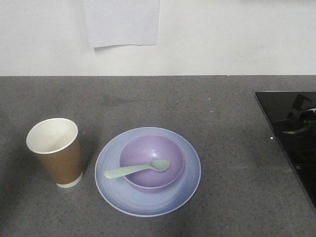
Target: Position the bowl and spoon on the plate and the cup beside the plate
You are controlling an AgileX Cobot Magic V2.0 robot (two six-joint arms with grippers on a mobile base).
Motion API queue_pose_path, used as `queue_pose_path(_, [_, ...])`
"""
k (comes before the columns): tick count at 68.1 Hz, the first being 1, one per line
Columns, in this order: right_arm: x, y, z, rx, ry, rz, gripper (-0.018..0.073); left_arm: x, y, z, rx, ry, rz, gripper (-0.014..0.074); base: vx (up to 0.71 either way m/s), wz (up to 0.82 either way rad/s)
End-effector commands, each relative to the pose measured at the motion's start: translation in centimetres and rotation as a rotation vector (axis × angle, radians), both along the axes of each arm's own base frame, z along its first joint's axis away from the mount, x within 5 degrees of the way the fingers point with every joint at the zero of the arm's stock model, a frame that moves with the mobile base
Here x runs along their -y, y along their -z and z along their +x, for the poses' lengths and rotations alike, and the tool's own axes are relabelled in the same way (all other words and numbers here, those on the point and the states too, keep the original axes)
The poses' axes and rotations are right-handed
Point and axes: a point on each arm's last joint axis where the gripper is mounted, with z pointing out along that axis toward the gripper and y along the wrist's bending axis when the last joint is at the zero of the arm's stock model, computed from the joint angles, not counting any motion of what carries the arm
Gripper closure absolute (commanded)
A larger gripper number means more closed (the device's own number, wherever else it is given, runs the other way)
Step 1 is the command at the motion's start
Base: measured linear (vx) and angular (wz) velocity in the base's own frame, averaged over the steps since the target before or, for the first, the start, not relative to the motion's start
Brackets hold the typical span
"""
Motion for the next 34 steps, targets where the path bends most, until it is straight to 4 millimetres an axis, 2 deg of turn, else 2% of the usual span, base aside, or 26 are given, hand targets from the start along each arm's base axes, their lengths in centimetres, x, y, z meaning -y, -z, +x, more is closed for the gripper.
queue_pose_path(1, [0.6,-1.0,-1.3,0.123,0.007,0.021,0.0069,-0.1,-1.1,-1.3,0.169,-0.013,-0.034,0.0027,0.00,0.00])
queue_pose_path(14, [1.4,0.5,-4.2,0.183,0.019,0.056,0.0069,-0.3,0.7,-4.0,0.235,-0.017,-0.041,0.0027,0.00,0.00])
queue_pose_path(34, [2.3,2.4,-7.1,0.308,0.015,0.069,0.0095,-0.5,3.5,-6.1,0.240,-0.014,-0.036,0.0027,0.00,0.00])
